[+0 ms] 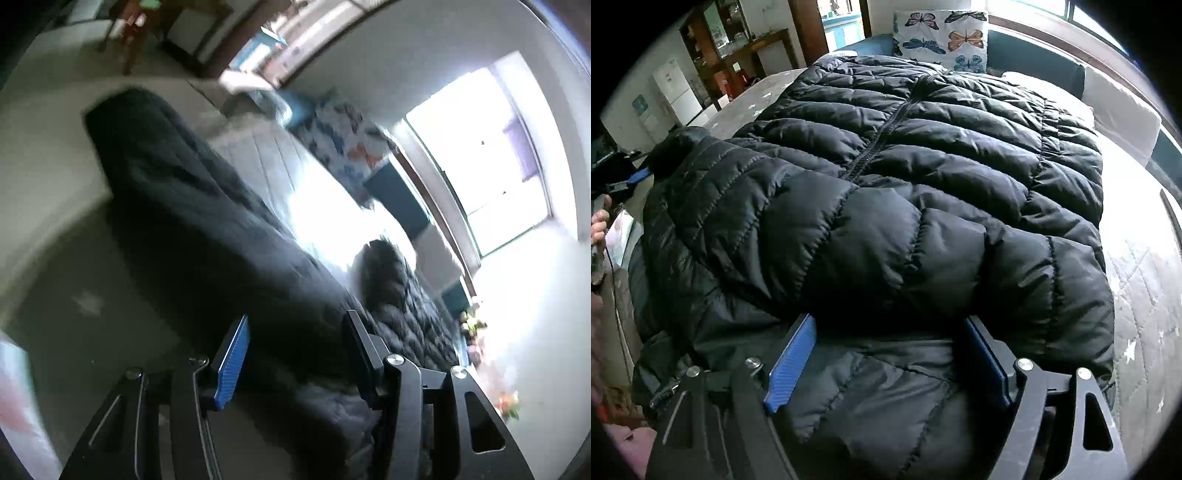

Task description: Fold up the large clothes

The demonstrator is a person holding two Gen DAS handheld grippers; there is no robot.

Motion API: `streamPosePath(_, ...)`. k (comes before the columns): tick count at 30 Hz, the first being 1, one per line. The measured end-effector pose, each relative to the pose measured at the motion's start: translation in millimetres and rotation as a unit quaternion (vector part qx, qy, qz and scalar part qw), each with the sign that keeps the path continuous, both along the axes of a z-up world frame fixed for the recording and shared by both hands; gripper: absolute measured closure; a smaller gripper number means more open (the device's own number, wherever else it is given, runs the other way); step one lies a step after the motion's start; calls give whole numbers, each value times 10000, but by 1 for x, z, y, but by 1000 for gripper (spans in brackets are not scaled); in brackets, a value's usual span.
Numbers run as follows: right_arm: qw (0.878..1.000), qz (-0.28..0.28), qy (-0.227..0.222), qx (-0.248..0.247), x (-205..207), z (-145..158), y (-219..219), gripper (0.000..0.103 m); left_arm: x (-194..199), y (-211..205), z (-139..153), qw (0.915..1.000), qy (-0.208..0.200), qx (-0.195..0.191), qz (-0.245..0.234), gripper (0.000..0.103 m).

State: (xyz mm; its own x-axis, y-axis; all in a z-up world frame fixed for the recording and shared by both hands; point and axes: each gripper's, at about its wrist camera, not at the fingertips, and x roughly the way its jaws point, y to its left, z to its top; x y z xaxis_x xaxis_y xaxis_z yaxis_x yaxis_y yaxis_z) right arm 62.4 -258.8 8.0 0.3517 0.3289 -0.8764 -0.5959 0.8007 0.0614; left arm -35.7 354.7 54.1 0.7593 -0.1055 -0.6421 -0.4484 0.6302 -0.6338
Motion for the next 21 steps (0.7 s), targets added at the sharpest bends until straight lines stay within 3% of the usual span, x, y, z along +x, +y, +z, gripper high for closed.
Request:
streamPosePath(2,10000,1,16,0,0,0,0,12,-6,23,4,9980,222,278,526,48)
streamPosePath(4,10000,1,-13,-43,0,0,2,11,-7,49,-1,9944,387,279,939,48)
streamPosePath(10,10000,-9,10,-49,-1,0,2,11,-2,120,-28,9783,677,-346,1928,48)
streamPosePath(16,10000,-12,46,-80,0,0,3,11,14,157,-46,9735,741,-605,2077,48)
streamPosePath(21,9999,-21,59,-83,1,0,3,11,24,168,-57,9740,667,-504,2106,49)
